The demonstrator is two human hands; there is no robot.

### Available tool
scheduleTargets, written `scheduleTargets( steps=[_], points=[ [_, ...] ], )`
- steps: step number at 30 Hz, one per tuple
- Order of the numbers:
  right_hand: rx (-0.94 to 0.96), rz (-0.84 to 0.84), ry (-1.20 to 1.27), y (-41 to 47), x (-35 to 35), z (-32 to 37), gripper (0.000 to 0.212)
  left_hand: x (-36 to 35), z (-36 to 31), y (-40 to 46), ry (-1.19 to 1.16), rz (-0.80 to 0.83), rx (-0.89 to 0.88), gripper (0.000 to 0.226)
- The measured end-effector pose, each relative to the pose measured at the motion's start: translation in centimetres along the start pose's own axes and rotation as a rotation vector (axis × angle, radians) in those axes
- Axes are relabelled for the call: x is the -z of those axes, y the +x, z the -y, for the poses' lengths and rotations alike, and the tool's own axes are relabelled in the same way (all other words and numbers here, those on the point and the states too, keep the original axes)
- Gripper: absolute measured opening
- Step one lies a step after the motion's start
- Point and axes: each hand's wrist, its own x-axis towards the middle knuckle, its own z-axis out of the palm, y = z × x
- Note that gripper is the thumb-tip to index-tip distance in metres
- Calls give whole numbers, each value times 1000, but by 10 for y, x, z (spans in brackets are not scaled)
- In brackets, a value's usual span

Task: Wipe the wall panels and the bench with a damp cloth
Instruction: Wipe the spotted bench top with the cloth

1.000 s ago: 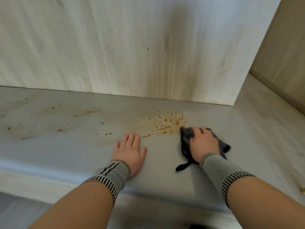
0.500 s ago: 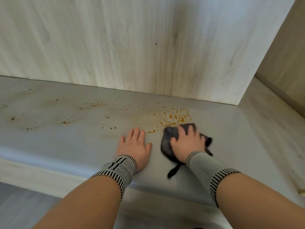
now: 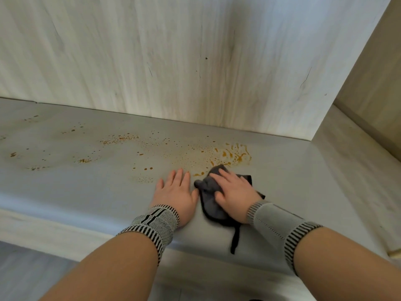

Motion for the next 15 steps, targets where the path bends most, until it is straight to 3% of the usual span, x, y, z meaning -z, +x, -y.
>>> scheduleTargets(
  steps=[2,5,6,11,13,15],
  points=[
    [-148,-36,-12,3,5,-26,57,0,1,0,4,-2,-3,65],
    [-553,-76,66,1,8,-38,60,-1,0,-1,1,-1,-11,66],
    [-543,-65,64,1,5,-28,61,-2,0,-1,3,-2,-10,66],
    [-20,-4,23,-9,4,-13,58,-1,0,0,-4,7,-2,66],
    [-131,-44,20,-6,9,-36,57,1,0,-1,-3,6,-4,66],
    [-455,-99,71,-6,10,-40,58,0,0,-1,-17,11,-9,66]
  ],
)
